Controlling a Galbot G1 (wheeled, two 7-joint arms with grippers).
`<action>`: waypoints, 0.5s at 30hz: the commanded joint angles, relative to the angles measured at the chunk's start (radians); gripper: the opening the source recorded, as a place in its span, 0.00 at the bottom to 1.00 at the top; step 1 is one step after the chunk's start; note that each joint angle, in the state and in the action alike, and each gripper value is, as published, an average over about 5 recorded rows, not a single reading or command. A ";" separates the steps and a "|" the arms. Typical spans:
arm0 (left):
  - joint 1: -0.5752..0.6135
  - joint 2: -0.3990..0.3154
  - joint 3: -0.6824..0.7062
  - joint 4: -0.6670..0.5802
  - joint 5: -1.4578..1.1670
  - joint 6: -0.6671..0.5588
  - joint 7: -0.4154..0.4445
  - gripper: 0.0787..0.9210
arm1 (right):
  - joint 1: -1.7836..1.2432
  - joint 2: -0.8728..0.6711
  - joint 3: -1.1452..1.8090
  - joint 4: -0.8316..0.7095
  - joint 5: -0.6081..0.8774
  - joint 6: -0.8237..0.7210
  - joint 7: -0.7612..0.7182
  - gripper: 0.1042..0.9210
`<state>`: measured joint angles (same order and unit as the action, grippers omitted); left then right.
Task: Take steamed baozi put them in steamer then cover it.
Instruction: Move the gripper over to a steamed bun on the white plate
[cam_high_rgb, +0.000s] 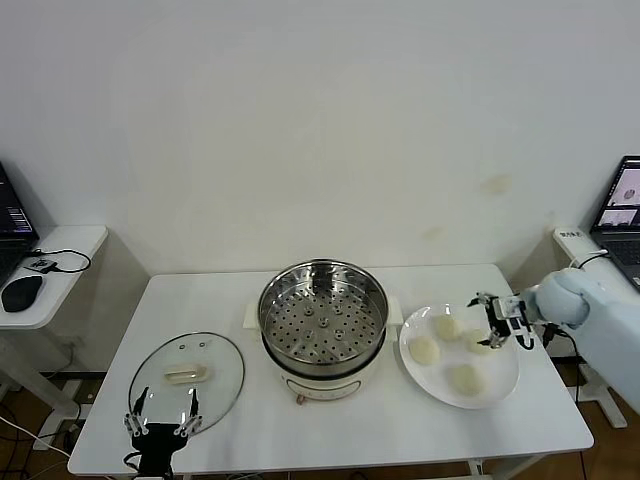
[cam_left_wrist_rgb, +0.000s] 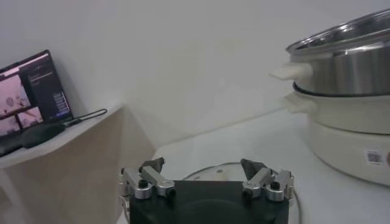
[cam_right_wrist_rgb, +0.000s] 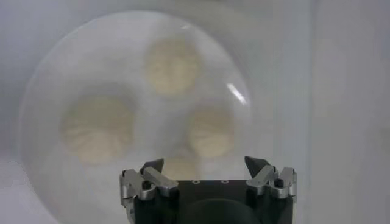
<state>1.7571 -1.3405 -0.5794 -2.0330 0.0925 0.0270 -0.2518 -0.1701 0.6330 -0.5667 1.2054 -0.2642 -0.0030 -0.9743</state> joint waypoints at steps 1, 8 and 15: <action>-0.001 0.000 -0.008 0.002 0.005 0.003 -0.002 0.88 | 0.140 0.117 -0.149 -0.164 -0.003 0.021 -0.032 0.88; -0.002 0.002 -0.019 0.011 0.005 0.000 -0.002 0.88 | 0.149 0.180 -0.136 -0.213 -0.003 0.010 -0.025 0.88; -0.009 0.006 -0.023 0.014 0.005 0.001 -0.001 0.88 | 0.139 0.208 -0.146 -0.245 -0.011 0.003 -0.024 0.88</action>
<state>1.7508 -1.3364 -0.6007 -2.0215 0.0956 0.0265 -0.2530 -0.0652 0.7872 -0.6789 1.0229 -0.2740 -0.0011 -0.9916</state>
